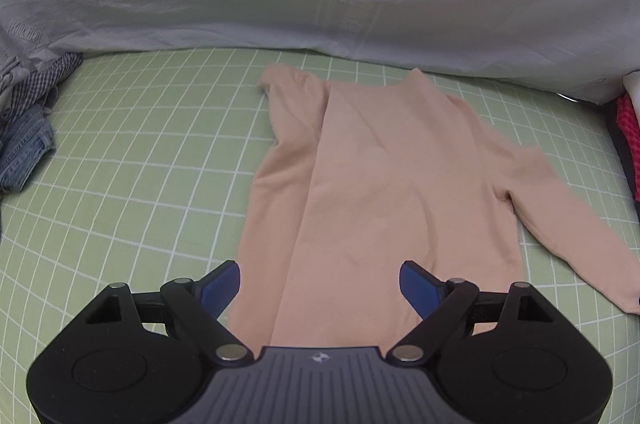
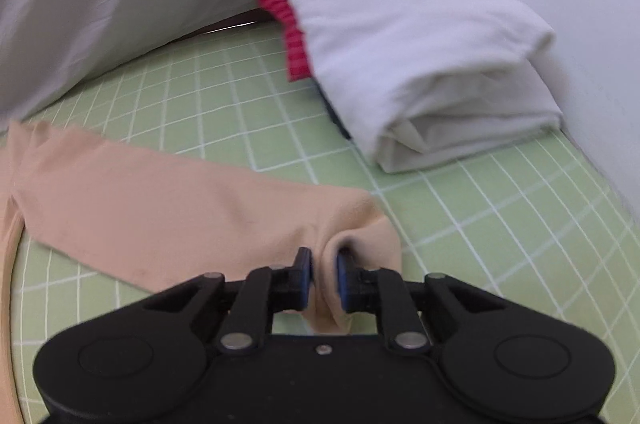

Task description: Fold clothes

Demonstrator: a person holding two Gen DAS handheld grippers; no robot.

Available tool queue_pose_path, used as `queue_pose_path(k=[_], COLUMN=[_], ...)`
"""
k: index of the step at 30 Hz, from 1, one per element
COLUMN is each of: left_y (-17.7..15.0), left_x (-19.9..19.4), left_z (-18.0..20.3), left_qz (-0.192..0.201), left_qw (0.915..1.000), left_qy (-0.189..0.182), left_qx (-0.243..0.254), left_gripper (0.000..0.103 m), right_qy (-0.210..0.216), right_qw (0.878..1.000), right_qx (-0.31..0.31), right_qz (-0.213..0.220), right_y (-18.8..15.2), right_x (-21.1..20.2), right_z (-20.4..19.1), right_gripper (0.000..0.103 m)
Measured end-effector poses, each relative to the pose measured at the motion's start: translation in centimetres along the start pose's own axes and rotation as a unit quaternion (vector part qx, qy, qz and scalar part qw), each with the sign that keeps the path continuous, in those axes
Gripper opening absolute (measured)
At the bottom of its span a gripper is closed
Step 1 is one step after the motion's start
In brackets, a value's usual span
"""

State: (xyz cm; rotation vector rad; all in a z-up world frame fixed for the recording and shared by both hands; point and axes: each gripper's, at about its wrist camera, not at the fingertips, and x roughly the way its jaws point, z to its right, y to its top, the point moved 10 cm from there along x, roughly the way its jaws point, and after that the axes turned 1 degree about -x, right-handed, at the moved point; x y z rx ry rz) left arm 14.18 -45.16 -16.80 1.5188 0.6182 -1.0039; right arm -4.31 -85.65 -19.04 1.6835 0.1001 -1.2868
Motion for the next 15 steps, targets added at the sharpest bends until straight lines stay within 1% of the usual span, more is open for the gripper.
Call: queue_pose_path(k=[1, 4, 7, 11, 13, 15], left_y=[-0.1, -0.2, -0.2, -0.3, -0.2, 0.0], left_x=[0.1, 0.2, 0.4, 0.9, 1.1, 1.3], left_z=[-0.2, -0.8, -1.2, -1.4, -1.6, -1.8], left_qz=[-0.002, -0.007, -0.013, -0.018, -0.019, -0.020], left_qw=[1.0000, 0.9999, 0.9997, 0.9996, 0.9994, 0.9993], left_qy=[0.002, 0.009, 0.010, 0.007, 0.004, -0.001], left_qx=[-0.002, -0.009, -0.017, -0.022, -0.029, -0.033], left_gripper=[0.087, 0.087, 0.087, 0.087, 0.087, 0.087], right_qy=[0.003, 0.031, 0.062, 0.118, 0.154, 0.203], right_qw=[1.000, 0.999, 0.997, 0.991, 0.986, 0.978], right_qx=[-0.004, 0.000, -0.007, -0.025, -0.030, -0.026], right_qz=[0.005, 0.028, 0.048, 0.060, 0.055, 0.045], right_y=[0.4, 1.9, 3.3, 4.8, 5.0, 5.0], right_x=[-0.2, -1.0, -2.2, -3.4, -3.8, -4.3], right_z=[-0.5, -2.1, -4.7, -9.7, -12.8, -16.2], right_gripper=[0.014, 0.013, 0.013, 0.013, 0.013, 0.013])
